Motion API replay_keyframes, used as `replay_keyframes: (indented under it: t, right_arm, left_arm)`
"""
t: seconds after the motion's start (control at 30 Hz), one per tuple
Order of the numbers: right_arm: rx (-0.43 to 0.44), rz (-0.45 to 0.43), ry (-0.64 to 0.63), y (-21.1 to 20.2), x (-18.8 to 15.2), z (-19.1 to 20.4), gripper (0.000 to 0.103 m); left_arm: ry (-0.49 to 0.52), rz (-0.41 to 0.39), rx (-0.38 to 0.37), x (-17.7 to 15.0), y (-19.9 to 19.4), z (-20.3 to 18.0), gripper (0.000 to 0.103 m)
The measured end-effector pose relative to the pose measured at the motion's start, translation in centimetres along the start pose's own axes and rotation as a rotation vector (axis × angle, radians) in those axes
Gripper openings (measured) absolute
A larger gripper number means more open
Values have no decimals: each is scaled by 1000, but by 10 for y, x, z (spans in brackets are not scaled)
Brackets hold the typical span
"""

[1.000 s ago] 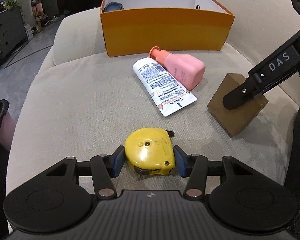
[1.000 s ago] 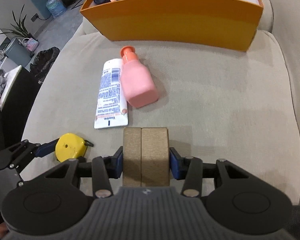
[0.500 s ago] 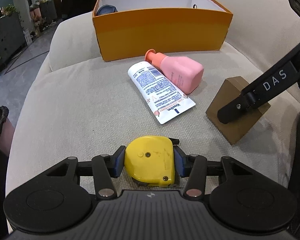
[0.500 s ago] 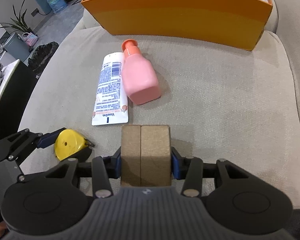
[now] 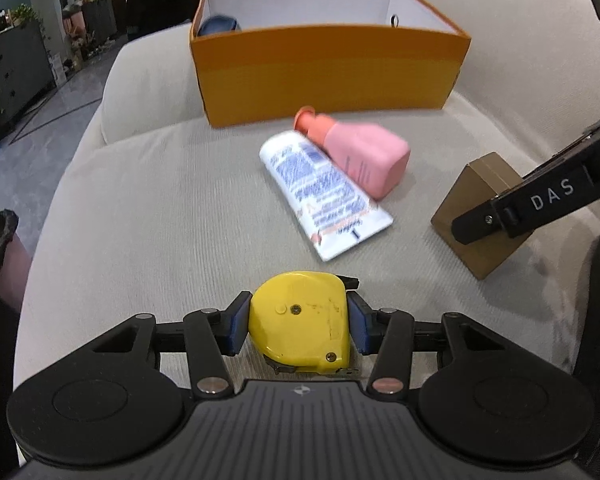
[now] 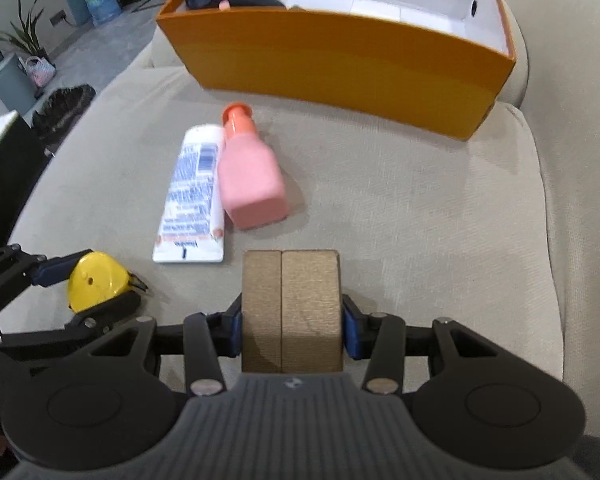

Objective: Organize rigid objects
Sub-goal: 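Carry the wooden block and tape measure with both tools over the orange box, then carry the wooden block and yellow tape measure with both tools over the orange box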

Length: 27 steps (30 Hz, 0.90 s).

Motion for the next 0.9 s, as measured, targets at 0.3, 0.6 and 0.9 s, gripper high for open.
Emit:
replay_keyframes:
  t: [0.3, 0.6, 0.9]
  right_arm:
    - [-8, 43, 8, 17, -8, -2, 46]
    - [-30, 16, -30, 16, -9, 4, 46]
    - [-27, -14, -18, 10, -14, 3, 45]
  left_arm:
    - [-13, 22, -4, -2, 5, -1, 57]
    - [-23, -25, 2, -9, 2, -1, 56]
    - [-34, 10, -25, -2, -2, 3, 56]
Point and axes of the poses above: each gripper's, at about its wrist camera, not at the fingertips, and y roughly the way its jaws point, z to its left, x to its top, the point moved 1 cm from there along y, roughly the way its jaws point, and after that the axes turned 7 degrees about y, right-handed, at the moved point
